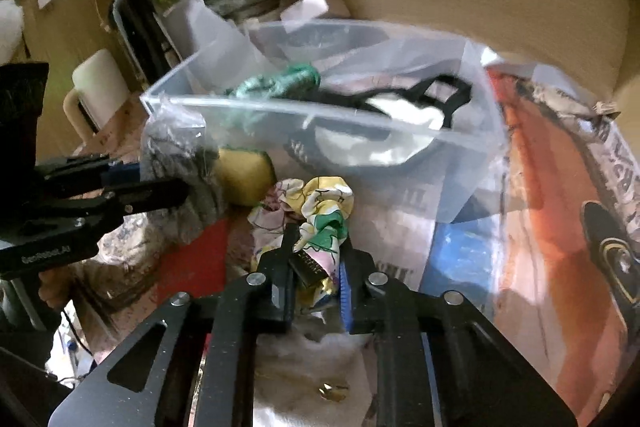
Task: Organize soft objects
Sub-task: 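Lift the pouch and scrunchie with both tools and carry them over the box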
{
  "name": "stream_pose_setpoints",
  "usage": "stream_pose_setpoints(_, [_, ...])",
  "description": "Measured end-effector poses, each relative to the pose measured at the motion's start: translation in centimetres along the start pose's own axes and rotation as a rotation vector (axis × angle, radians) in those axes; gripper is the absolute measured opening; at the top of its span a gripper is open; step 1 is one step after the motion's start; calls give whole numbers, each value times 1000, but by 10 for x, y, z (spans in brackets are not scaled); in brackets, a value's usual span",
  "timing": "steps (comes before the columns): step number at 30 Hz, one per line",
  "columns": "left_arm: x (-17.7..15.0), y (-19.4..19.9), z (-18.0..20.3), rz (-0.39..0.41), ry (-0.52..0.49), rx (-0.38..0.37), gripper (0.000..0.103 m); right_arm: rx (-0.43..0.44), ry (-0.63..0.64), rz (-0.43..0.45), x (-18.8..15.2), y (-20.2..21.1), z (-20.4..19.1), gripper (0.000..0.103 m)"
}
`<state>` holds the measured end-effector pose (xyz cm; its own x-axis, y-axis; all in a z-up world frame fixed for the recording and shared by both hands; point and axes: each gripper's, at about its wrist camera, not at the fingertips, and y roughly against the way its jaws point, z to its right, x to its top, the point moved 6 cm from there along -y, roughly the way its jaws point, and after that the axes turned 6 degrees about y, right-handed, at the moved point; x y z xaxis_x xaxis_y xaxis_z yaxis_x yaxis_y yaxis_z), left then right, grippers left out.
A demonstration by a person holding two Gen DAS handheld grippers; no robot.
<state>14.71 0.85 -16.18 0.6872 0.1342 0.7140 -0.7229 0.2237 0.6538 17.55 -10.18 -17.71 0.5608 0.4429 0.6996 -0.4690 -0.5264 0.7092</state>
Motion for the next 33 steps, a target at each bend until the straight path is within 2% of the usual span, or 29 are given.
stream_pose_setpoints(9, [23, 34, -1, 101, 9, -10, 24, -34, -2, 112, 14, 42, 3, 15])
stream_pose_setpoints(20, [76, 69, 0, 256, 4, 19, 24, -82, 8, 296, 53, 90, 4, 15])
stream_pose_setpoints(26, [101, 49, -8, 243, 10, 54, 24, -91, -17, 357, 77, 89, 11, 15])
stream_pose_setpoints(33, [106, 3, -15, 126, 14, 72, 24, -71, -36, 323, 97, 55, 13, 15])
